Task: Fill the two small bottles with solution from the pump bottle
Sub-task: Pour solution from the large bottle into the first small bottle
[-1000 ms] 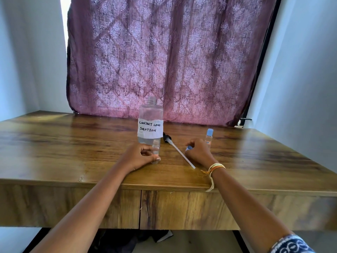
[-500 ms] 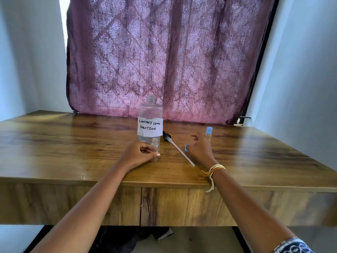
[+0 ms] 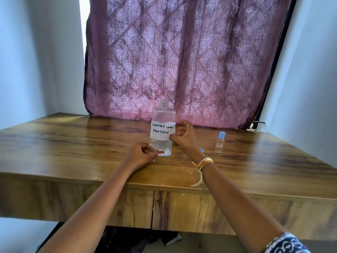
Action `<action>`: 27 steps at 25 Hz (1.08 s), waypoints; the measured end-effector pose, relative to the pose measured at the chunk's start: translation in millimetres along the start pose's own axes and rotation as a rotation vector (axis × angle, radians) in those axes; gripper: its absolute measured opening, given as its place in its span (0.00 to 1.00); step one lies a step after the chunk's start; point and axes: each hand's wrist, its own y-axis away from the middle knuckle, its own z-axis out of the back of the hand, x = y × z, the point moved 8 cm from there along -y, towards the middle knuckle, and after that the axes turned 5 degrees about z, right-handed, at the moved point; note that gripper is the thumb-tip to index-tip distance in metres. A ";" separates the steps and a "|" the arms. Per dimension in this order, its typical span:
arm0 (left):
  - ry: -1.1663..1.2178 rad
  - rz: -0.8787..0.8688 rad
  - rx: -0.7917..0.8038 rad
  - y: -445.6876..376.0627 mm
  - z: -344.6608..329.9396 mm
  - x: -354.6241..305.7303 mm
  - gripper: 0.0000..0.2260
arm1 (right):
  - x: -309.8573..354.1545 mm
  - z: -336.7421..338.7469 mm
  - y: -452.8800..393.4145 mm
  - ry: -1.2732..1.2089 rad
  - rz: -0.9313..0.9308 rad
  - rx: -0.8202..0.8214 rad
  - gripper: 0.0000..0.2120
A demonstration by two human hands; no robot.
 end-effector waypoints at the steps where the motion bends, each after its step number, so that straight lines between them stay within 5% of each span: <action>1: -0.015 0.016 -0.025 -0.9 7.5 3.7 0.06 | -0.8 -6.9 -1.4 -0.033 -0.020 0.045 0.35; 11: -0.017 0.063 -0.094 -23.3 27.9 23.2 0.13 | 16.4 -19.7 -43.9 -0.099 0.049 0.064 0.40; 20: 0.015 0.028 -0.073 -21.8 26.1 20.0 0.20 | 18.4 -36.9 -64.3 -0.089 0.113 0.191 0.10; 27: 0.230 -0.004 -0.091 -19.1 29.6 20.5 0.16 | 11.8 -35.4 -58.5 -0.241 0.062 0.073 0.23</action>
